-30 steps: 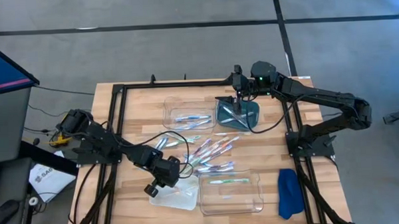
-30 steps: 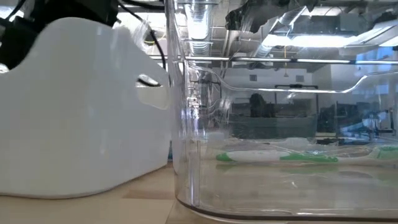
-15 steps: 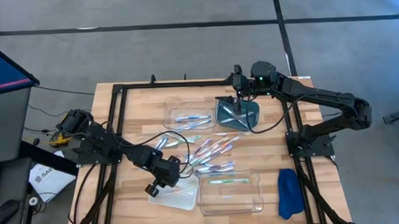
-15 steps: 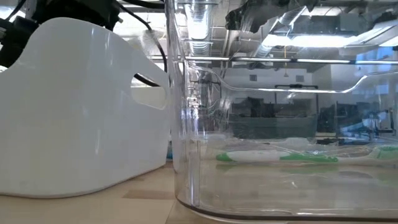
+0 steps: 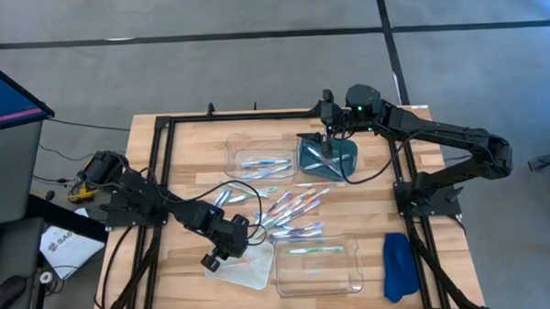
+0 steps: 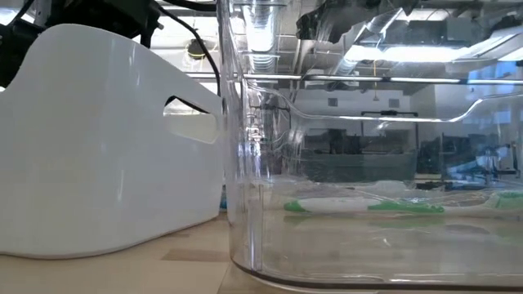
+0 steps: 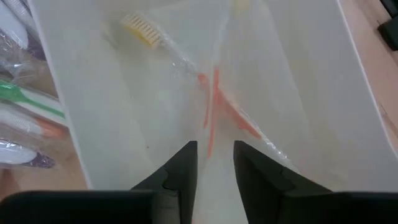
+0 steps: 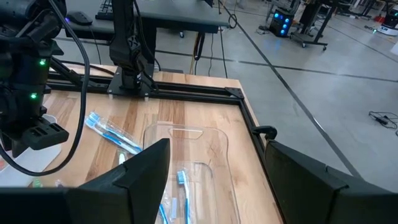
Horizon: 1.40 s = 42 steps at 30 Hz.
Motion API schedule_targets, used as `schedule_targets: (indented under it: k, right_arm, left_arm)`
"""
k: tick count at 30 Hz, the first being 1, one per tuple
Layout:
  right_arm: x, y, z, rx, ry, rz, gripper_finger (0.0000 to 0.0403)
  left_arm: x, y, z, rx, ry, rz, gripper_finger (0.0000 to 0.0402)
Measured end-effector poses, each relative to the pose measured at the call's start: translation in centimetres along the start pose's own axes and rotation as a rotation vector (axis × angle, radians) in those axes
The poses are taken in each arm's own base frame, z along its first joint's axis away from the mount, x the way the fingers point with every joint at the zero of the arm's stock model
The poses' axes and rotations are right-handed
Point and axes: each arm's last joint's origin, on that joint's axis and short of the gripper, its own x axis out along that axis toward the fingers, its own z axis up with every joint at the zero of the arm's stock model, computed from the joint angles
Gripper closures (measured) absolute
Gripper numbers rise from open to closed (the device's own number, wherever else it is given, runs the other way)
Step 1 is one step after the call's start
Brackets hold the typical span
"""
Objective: Pick & Place Toothbrushes
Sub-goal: Adjust the white bin
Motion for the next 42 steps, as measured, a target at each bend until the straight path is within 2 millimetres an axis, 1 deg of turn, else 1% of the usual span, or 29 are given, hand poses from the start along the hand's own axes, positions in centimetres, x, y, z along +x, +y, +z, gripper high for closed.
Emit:
schedule_targets:
  k: [4, 9, 11, 15, 18, 20, 22, 24, 25, 27, 28, 31, 35, 39, 42]
  right_arm:
    - [0.0, 0.0, 0.0, 0.001, 0.003, 0.001, 0.0148]
    - [0.0, 0.0, 0.0, 0.001, 0.004, 0.001, 0.0148]
    - [0.0, 0.0, 0.0, 0.001, 0.004, 0.001, 0.0148]
    - [0.0, 0.0, -0.1, 0.001, 0.005, 0.0, 0.0148]
    - [0.0, 0.0, -0.1, 0.002, 0.007, 0.001, 0.0148]
    - [0.0, 0.0, -0.1, 0.002, 0.007, 0.001, 0.0148]
    - [0.0, 0.0, -0.1, 0.002, 0.007, 0.001, 0.0148]
    - [0.0, 0.0, -0.1, 0.002, 0.007, 0.001, 0.0148]
    - [0.0, 0.0, -0.1, 0.002, 0.007, 0.001, 0.0148]
    - [0.0, 0.0, -0.1, 0.002, 0.008, 0.001, 0.0148]
    - [0.0, 0.0, -0.1, 0.002, 0.008, 0.002, 0.0148]
    - [0.0, 0.0, -0.1, 0.002, 0.008, 0.002, 0.0148]
    - [0.0, 0.0, -0.1, -0.001, 0.008, 0.001, 0.0148]
    - [0.0, 0.0, -0.1, 0.0, 0.012, 0.003, 0.0148]
    - [0.0, 0.0, -0.1, 0.001, 0.013, 0.003, 0.0148]
  left_arm:
    - [0.0, 0.0, 0.0, 0.0, 0.0, 0.0, 0.0297]
    - [0.0, 0.0, 0.0, -0.001, -0.001, 0.002, 0.0303]
    - [-0.5, -0.1, 0.1, -0.001, -0.017, 0.004, 0.0306]
    - [-2.4, -0.2, 0.6, -0.016, -0.087, 0.03, 0.0313]
    - [-4.4, -0.4, 0.9, -0.03, -0.172, 0.059, 0.0318]
    - [-5.8, -0.4, 1.0, -0.032, -0.227, 0.114, 0.0322]
    - [-6.9, -0.2, 1.2, -0.04, -0.277, 0.21, 0.033]
    - [-7.8, 0.2, 1.3, -0.063, -0.312, 0.301, 0.0344]
    - [-7.9, 0.6, 1.2, -0.075, -0.312, 0.319, 0.0356]
    - [-7.6, 1.4, 1.0, -0.107, -0.294, 0.329, 0.0386]
    - [-7.2, 1.9, 0.9, -0.138, -0.28, 0.325, 0.0393]
    - [-5.5, 3.1, 0.7, -0.211, -0.217, 0.324, 0.0399]
    - [-3.4, 4.2, 0.2, -0.25, -0.132, 0.361, 0.0401]
    - [-3.2, 4.6, -0.1, -0.339, -0.123, 0.294, 0.0401]
    - [-3.3, 4.4, -0.9, -0.424, -0.055, 0.277, 0.0401]
